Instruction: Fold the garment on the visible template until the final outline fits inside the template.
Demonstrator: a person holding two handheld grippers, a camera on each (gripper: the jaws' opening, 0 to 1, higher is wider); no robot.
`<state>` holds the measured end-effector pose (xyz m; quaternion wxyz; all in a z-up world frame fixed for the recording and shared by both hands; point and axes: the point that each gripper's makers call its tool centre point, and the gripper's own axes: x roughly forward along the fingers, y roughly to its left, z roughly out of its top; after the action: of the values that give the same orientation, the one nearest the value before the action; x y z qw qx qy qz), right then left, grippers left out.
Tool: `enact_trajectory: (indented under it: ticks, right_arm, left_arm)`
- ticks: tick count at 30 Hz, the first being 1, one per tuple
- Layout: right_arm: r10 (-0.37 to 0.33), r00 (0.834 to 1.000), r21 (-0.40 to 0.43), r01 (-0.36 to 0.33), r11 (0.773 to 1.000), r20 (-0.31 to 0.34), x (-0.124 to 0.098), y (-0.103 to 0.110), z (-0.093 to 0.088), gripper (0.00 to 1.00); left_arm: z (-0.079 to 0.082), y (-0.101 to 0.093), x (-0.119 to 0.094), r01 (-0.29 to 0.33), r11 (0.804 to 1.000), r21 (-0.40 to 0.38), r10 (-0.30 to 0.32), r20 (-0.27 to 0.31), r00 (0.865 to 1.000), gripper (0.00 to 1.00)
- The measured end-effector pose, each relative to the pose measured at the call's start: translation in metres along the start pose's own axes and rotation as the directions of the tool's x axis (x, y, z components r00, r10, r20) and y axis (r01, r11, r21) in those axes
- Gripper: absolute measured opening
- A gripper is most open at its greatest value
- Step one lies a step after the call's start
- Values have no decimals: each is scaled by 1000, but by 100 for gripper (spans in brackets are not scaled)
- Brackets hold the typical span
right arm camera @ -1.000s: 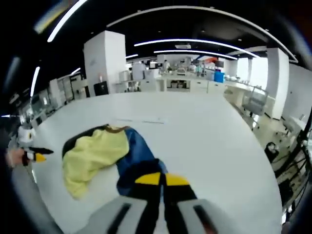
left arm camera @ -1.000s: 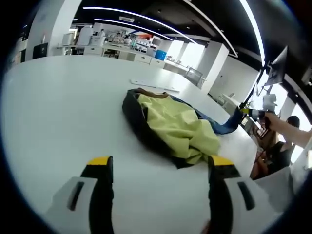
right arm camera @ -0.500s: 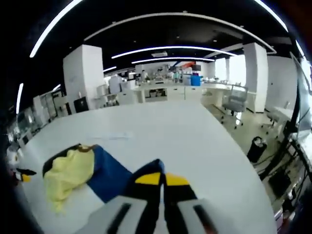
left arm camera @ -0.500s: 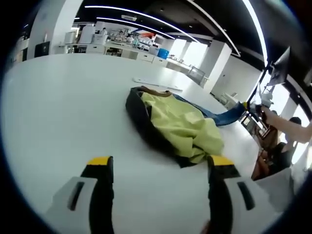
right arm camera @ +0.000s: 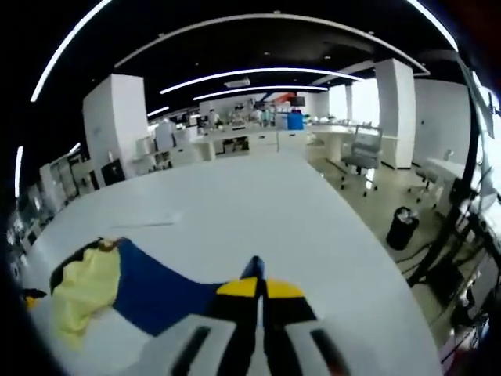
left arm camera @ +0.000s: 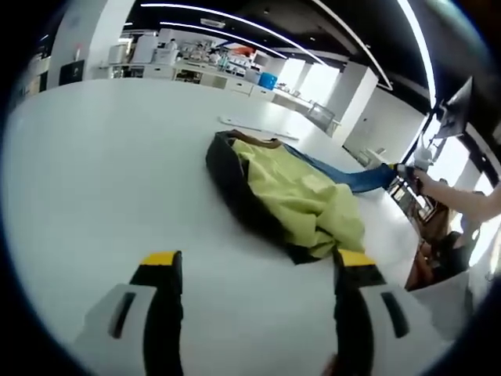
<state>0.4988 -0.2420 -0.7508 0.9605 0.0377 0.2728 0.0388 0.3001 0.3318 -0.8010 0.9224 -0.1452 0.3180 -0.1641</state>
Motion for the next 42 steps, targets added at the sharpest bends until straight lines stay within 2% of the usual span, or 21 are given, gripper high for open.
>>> enact_trajectory:
  ticks: [5,9,12,15,18,30,32,36,38,39,42]
  right_arm:
    - [-47,997,3,47,999,-57,16,-21,-17,0]
    - [-51,995,10,52,999,-82,15,-19,-26,0]
    - [-67,992,-30,64,997,-111,29,-29,-36,0]
    - [-62,991,-10,62,998,-121,34,-29,-39,0]
    - [-73,987,-29,69,997,-144,43,-35,-45,0]
    - [-82,988,-59,74,995,-131,34,-40,-40,0]
    - [-106,987,-76,97,992,-124,30,-45,-38,0]
    - [-96,988,-76,87,993,-119,24,-46,-35,5]
    - [-78,992,-69,71,995,-103,15,-41,-32,15]
    - [-60,994,-68,54,996,-92,18,-38,-29,22]
    - [-13,997,-92,6,996,-77,22,-32,-26,36]
  left_arm:
    - [-9,-1,0,-7,1000,-17,7,-13,1000,76]
    - [-14,4,1,-18,999,-30,18,-23,1000,76]
    - [-17,6,1,-25,999,-41,24,-28,999,76]
    - [-19,6,1,-29,999,-45,27,-34,999,76]
    - [-20,7,1,-33,998,-51,31,-35,999,76]
    - [-18,7,3,-24,998,-51,23,-30,999,76]
    - [-18,7,3,-22,998,-51,21,-28,999,76]
    - [-16,8,3,-20,998,-54,19,-17,1000,76]
    - [-15,8,4,-19,998,-54,19,-14,1000,76]
    - [-15,9,3,-19,998,-55,18,-14,1000,76]
    - [-15,9,3,-15,999,-52,14,-12,1000,76]
